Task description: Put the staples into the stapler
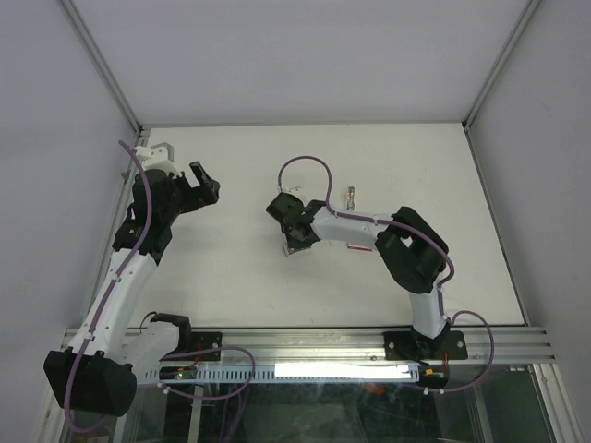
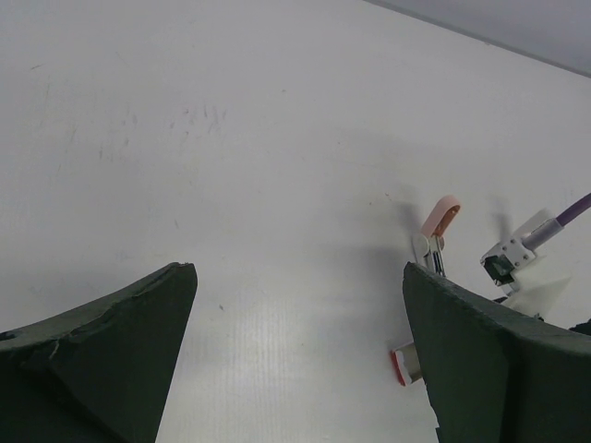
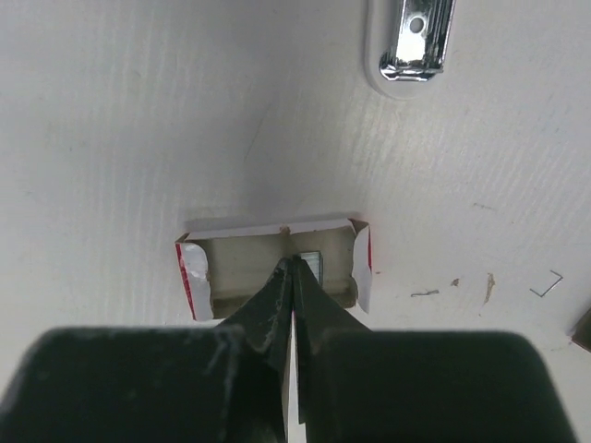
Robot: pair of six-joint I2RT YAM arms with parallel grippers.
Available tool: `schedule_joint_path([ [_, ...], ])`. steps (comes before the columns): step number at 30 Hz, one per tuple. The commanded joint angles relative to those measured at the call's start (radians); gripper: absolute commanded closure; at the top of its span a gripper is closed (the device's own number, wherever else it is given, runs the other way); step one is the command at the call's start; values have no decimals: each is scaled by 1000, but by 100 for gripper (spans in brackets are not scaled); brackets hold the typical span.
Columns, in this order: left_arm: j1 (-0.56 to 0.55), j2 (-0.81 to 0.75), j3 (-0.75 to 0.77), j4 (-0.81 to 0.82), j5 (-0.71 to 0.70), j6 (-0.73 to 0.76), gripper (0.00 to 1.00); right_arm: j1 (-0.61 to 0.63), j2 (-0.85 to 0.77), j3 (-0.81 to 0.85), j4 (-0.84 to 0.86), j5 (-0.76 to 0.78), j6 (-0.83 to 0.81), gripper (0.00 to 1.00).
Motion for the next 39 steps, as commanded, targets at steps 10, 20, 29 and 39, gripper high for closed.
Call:
schedule_joint_path([
  [10, 4, -74, -70, 182, 201, -73, 4, -171, -307, -232, 373, -457, -5, 100],
  [20, -140, -74, -150, 313, 318, -128, 6, -244, -404, -393, 605, -662, 73, 100],
  [29, -243, -146, -349, 686, 491, -337, 7, -316, -601, -492, 829, -844, 182, 100],
  [39, -331, -69, -330, 910, 629, -458, 22, -366, -767, -598, 1155, -1023, 328, 100],
])
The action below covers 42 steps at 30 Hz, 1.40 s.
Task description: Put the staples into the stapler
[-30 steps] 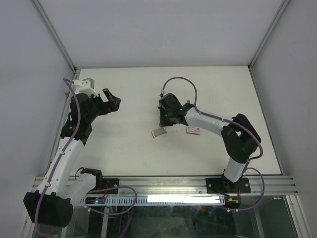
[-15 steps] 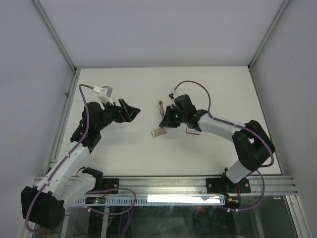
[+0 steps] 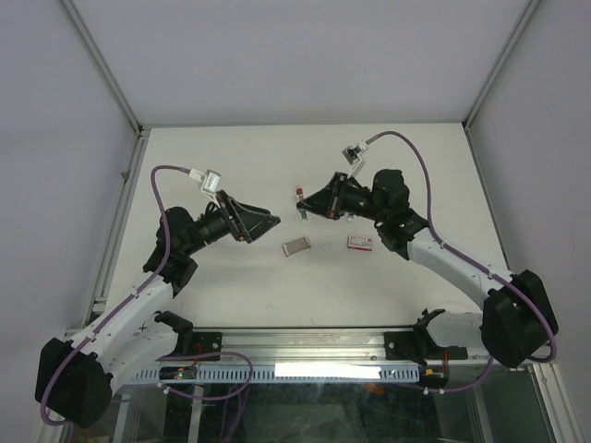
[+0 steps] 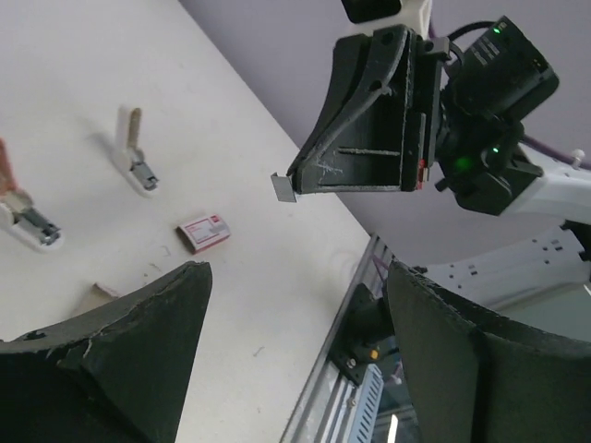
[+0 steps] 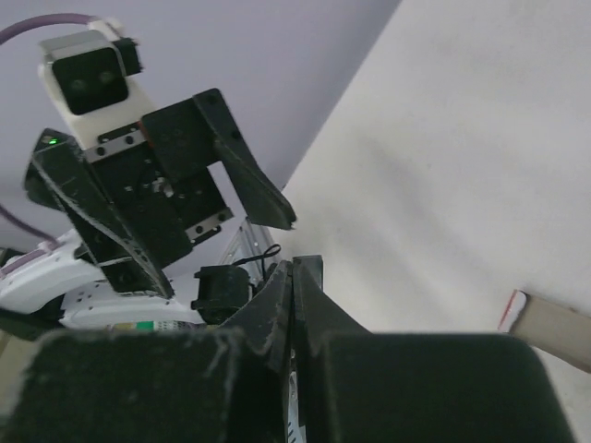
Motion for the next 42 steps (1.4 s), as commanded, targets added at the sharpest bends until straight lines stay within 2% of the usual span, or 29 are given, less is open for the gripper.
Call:
schedule_joint_path([
  [1, -62, 38, 49, 209, 84, -78, 25, -10, -64, -34, 257, -127, 104, 100],
  [9, -161, 96, 102, 287, 65, -88, 34, -9, -92, -66, 426, -191, 184, 100],
  [16, -203, 137, 122, 292, 44, -83, 48, -9, -99, -71, 442, -216, 191, 100],
  [24, -214, 151, 125, 294, 25, -86, 57, -10, -97, -71, 456, -230, 198, 100],
  [34, -216, 153, 131, 305, 5, -89, 58, -9, -88, -67, 464, -251, 208, 100],
  [42, -215, 165, 136, 308, -3, -94, 65, -9, -88, -66, 463, -260, 212, 100],
])
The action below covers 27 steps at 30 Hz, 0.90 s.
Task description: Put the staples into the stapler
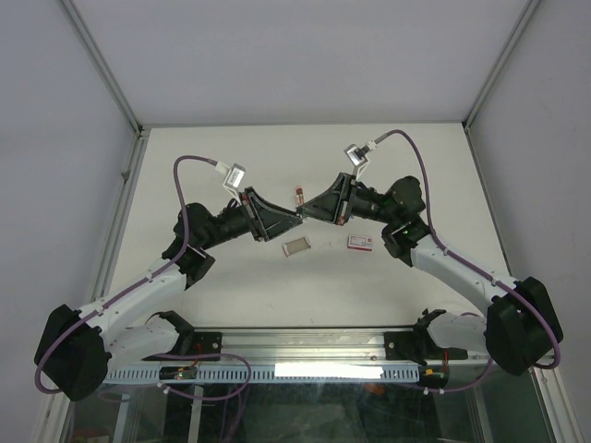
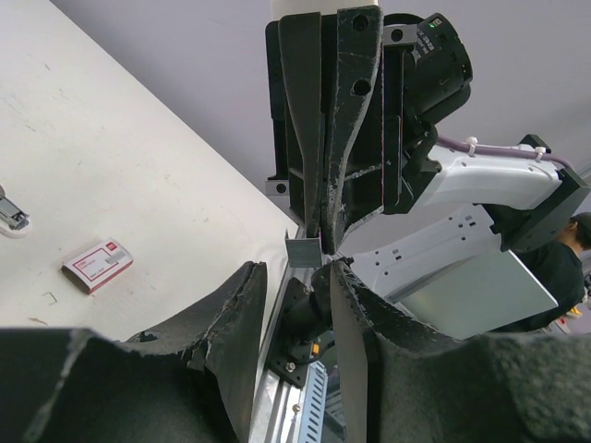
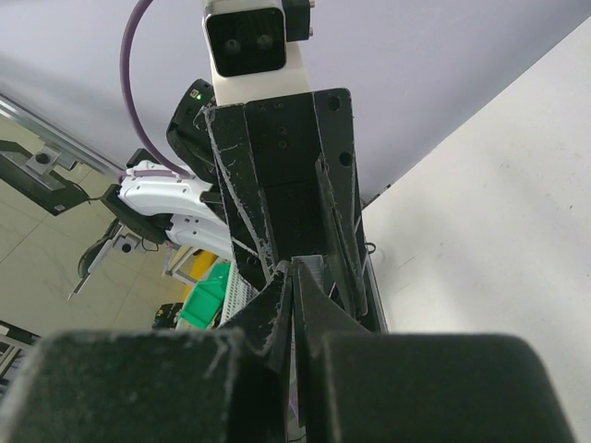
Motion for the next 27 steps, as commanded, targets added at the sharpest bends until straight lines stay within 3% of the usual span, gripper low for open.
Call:
schedule_joint_path([
  [1, -9, -2, 50, 68, -23, 2, 65, -2, -24, 14, 58, -27, 13, 100],
  [10, -9, -7, 53, 72, -23, 2, 66, 0, -18, 14, 56, -33, 12, 100],
  [15, -9, 0, 58, 72, -19, 4, 78, 1, -14, 15, 54, -34, 13, 100],
  [27, -9, -5, 52, 2, -47, 28, 86, 2, -7, 15, 29, -14, -6, 97],
])
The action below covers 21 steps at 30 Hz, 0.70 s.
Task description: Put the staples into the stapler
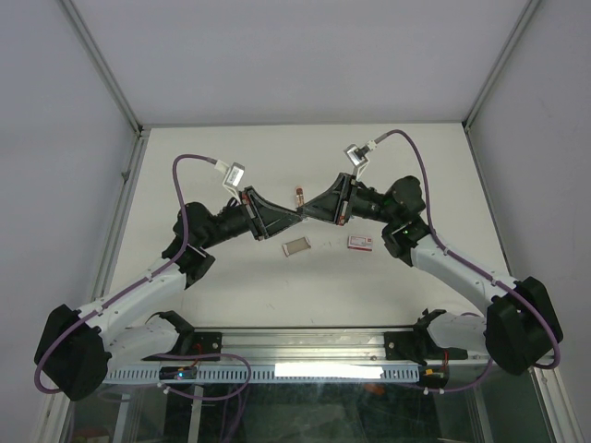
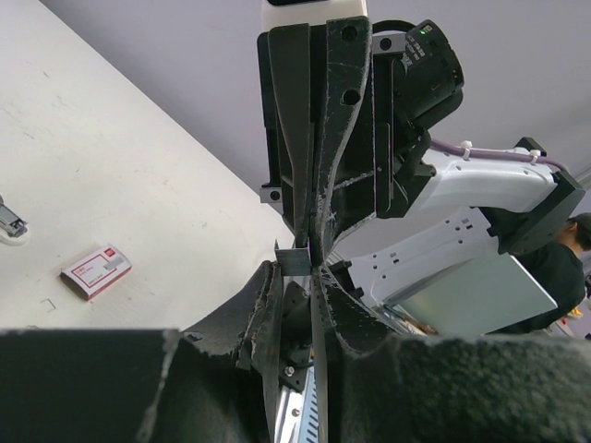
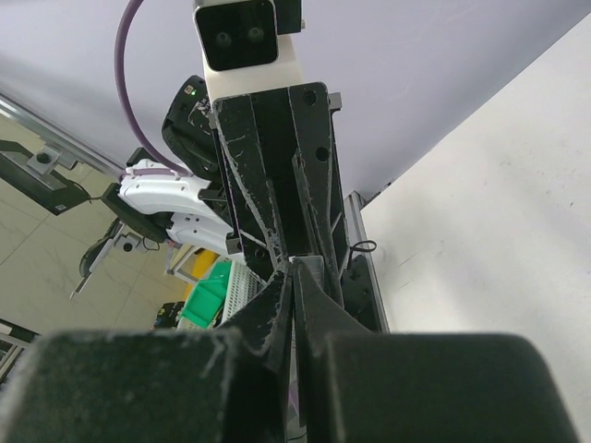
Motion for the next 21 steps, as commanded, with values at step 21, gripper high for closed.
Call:
schedule_joint_path([
  [21, -9, -11, 27, -456, -226, 121, 89, -70, -111, -20, -229, 175, -214, 60],
])
